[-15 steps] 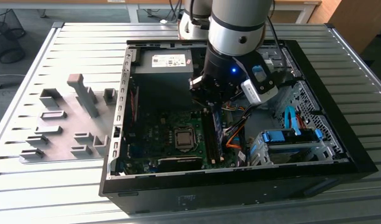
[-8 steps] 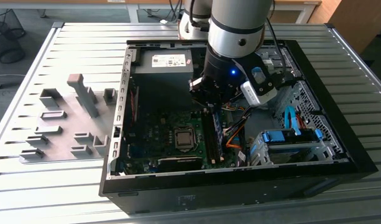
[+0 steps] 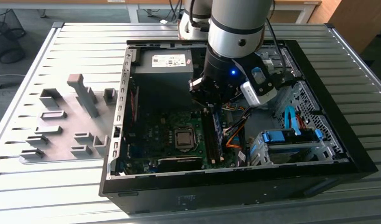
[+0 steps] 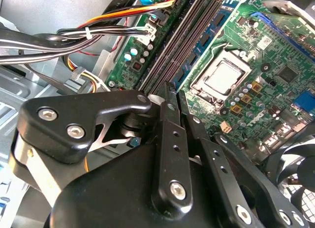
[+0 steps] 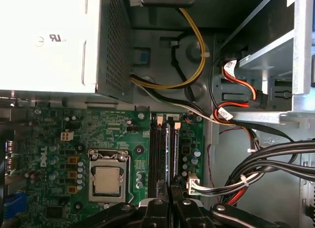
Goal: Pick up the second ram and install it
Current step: 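Insert the second ram into the second slot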
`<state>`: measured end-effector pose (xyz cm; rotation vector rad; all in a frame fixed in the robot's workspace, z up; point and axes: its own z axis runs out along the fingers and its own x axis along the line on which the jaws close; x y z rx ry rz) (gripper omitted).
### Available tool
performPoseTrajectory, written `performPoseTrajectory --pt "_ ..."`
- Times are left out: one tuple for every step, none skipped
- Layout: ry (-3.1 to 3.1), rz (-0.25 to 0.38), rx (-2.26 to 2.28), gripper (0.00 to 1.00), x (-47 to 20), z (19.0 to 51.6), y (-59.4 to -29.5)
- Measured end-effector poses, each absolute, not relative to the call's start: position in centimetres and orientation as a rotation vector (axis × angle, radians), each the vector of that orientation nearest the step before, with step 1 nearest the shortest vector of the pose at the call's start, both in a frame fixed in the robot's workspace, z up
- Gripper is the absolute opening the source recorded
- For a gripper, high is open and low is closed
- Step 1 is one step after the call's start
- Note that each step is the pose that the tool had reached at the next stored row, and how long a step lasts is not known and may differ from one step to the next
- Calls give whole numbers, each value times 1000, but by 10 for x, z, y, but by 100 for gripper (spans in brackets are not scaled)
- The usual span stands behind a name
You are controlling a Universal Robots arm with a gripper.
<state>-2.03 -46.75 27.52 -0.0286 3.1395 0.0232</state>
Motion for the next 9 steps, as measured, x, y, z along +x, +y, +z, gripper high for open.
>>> performPoseTrajectory --pt "3139 24 -29 14 -21 275 -468" --pt "3139 24 -29 14 -23 274 -468" --pt "3139 23 -29 14 -24 273 -468" --pt "3140 23 -29 14 -26 272 -468" --pt "3139 23 -29 14 -28 271 -468" --pt "3139 23 -29 14 -29 269 -468" --pt "3139 23 -29 14 -29 267 -468" --pt "3139 23 -29 14 -29 265 -468" --pt "3140 23 -29 14 -29 263 -468"
